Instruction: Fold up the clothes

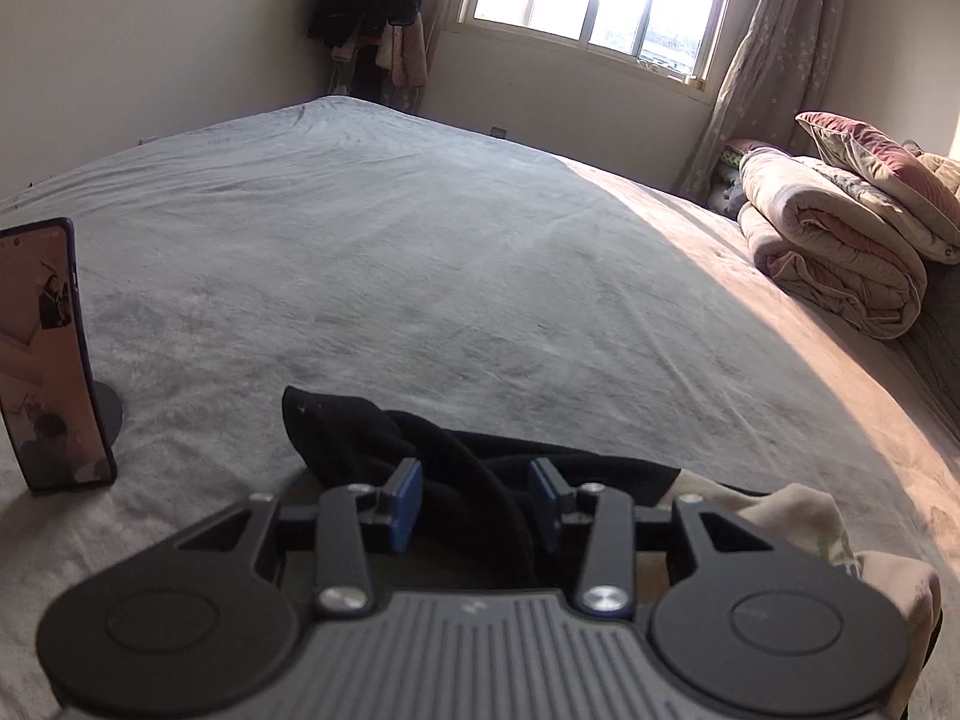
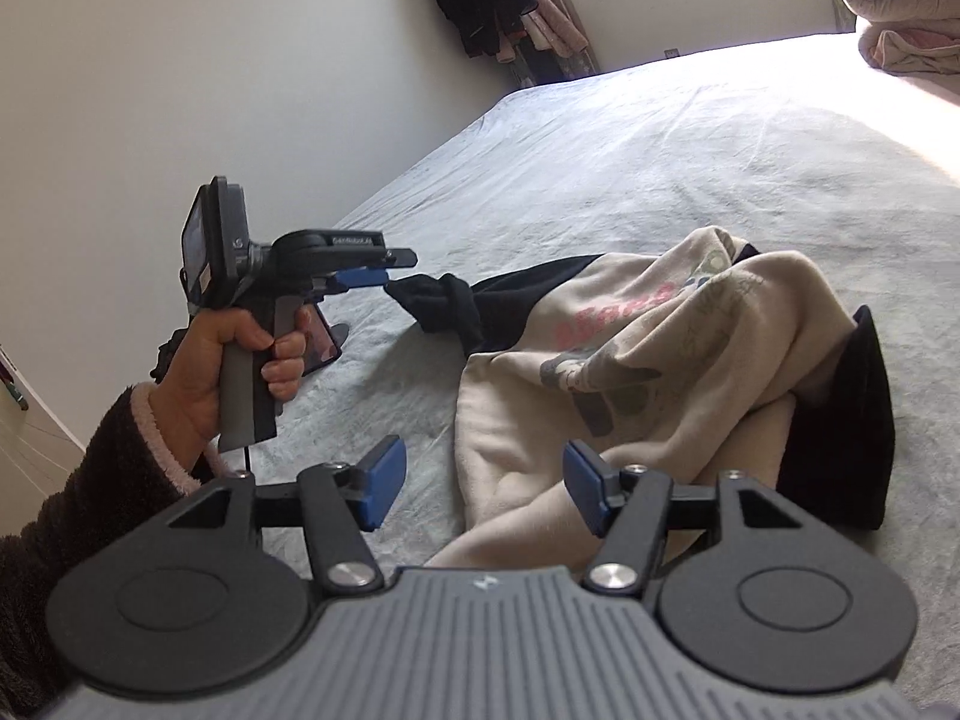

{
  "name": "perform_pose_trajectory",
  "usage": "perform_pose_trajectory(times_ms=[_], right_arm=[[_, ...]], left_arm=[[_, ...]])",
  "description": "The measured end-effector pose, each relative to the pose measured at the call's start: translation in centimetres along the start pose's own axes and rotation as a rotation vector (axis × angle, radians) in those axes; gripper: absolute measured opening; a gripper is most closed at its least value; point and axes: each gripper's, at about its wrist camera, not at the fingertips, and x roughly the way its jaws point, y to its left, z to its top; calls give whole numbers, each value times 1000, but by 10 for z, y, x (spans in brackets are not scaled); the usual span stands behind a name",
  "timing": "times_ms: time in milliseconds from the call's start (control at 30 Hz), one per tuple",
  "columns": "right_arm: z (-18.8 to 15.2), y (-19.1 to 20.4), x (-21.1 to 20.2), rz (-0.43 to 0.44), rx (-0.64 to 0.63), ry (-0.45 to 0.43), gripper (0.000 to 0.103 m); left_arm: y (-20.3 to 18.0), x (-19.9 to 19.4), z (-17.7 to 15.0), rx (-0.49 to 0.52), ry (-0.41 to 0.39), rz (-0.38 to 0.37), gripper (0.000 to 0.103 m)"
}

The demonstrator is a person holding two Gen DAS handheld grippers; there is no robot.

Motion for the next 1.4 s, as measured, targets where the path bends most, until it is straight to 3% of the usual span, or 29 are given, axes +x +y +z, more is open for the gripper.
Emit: perform_pose_trajectory(times_ms=[200,400,533,600,667,767,900,933,1033,1067,1167,1300,1333,1367,1400], right_arm=[[3,-35,-3,-215,55,-45,62],[5,-71,-3,-431,119,-81,62],[1,-95,12,-470,179,-48,62],[0,-101,22,-484,184,-30,52],[0,-104,28,-492,180,-18,20],[2,-104,27,-508,178,-18,13],[6,-100,15,-548,169,-50,8],[8,-100,11,-576,161,-65,0],[14,-103,-9,-704,127,-156,0],[16,-107,-16,-712,149,-182,0],[20,-126,-37,-647,264,-232,1],[17,-131,-34,-532,326,-194,16],[17,-130,-29,-513,327,-177,28],[17,-127,-24,-500,323,-165,49],[16,-124,-20,-490,315,-159,55]], left_arm=[[2,22,-23,-33,188,-80,42],[-12,43,-37,3,228,-69,42],[-22,57,-45,14,239,-47,40],[-28,59,-48,38,214,-27,37],[-34,59,-50,66,184,-22,19],[-42,55,-51,101,126,32,12],[-55,43,-48,190,40,77,11],[-57,39,-46,209,15,87,11],[-56,29,-40,236,-38,98,11],[-55,28,-38,234,-38,94,11],[-52,33,-35,222,8,68,13],[-55,30,-38,196,66,18,24],[-55,27,-38,190,71,5,33],[-57,23,-39,183,74,-11,41],[-58,19,-40,176,76,-26,42]])
